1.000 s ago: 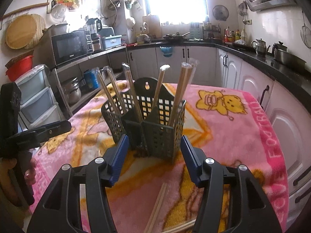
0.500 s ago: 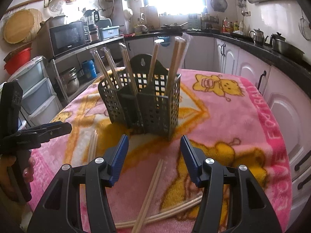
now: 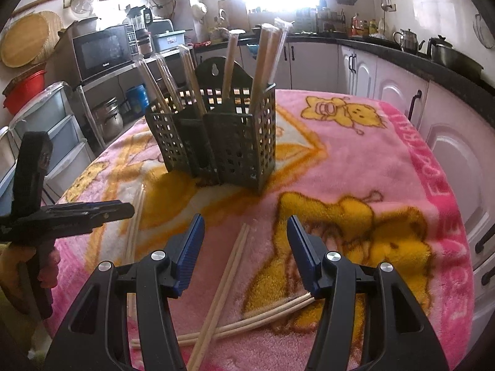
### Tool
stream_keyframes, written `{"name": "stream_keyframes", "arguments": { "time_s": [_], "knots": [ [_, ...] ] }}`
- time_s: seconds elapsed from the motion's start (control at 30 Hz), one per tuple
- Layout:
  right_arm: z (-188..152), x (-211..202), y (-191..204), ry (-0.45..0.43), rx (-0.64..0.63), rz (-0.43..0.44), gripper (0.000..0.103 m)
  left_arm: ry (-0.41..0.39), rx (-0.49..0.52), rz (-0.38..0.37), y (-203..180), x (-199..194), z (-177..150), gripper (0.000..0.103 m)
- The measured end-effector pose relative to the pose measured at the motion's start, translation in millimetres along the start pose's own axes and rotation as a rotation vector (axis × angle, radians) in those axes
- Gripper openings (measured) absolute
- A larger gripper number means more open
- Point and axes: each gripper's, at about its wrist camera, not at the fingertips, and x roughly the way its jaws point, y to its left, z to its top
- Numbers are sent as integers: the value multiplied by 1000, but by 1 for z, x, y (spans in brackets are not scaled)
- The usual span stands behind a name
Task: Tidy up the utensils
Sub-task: 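Pull both open tools back and lower them toward the remaining chopsticks, then close the left tool on a wrapped chopstick while the right tool grasps another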
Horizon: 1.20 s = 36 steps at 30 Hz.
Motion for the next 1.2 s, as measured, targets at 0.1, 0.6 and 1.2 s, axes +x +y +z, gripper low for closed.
{"name": "stream_keyframes", "arguments": {
  "time_s": [0.1,0.6,1.2],
  "knots": [
    [-1,4,-3,6,3,6,53,5,0,7,0,5,5,33],
    [5,55,-10,162,22,35,49,67,1,71,-1,33,25,33],
    [9,95,-5,313,20,16,14,101,16,112,-7,63,45,11]
  ]
}}
